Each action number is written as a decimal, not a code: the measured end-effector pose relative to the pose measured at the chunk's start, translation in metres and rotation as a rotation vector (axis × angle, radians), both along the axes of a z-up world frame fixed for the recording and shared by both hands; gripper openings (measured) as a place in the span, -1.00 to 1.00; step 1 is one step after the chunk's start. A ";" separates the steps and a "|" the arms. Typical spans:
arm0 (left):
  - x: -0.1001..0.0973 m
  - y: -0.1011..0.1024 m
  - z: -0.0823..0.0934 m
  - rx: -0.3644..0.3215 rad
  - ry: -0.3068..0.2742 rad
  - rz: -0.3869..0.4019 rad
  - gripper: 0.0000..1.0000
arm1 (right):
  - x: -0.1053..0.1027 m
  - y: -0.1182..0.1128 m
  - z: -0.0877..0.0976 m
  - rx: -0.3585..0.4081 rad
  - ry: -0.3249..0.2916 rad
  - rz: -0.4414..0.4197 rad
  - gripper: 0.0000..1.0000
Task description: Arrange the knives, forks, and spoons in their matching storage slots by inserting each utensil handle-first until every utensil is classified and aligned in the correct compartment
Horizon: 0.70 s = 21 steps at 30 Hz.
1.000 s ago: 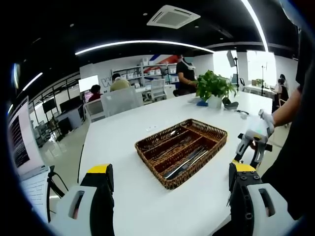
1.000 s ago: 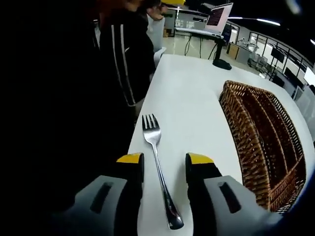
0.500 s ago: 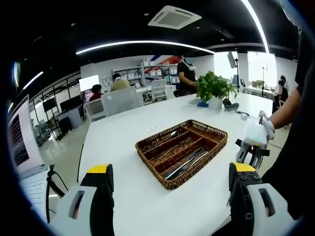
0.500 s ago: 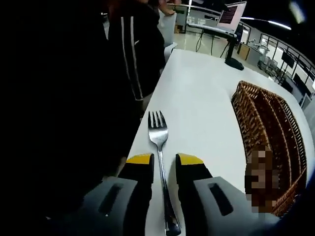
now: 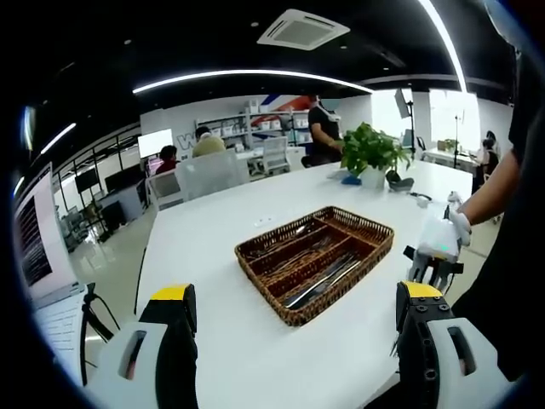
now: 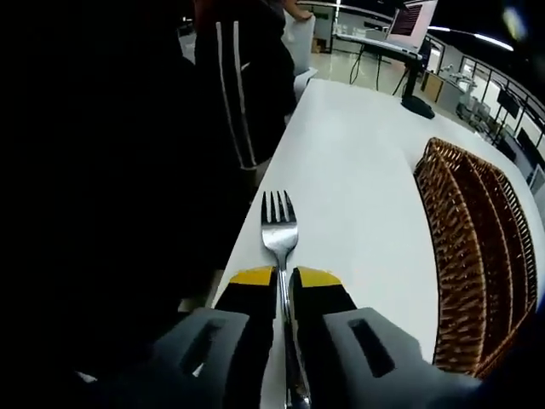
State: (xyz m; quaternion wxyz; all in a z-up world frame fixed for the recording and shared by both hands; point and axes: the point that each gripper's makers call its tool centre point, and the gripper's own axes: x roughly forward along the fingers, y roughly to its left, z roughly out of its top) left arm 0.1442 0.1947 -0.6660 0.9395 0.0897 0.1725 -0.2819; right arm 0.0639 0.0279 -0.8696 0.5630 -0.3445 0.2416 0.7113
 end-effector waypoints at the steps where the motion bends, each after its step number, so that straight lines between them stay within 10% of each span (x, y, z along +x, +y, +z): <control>1: 0.000 0.001 0.000 0.000 -0.002 0.000 0.99 | 0.000 0.001 0.000 -0.010 0.002 0.000 -0.93; 21: 0.002 0.000 0.002 -0.003 -0.009 -0.011 0.99 | 0.021 -0.009 0.011 -0.056 -0.021 -0.112 -0.98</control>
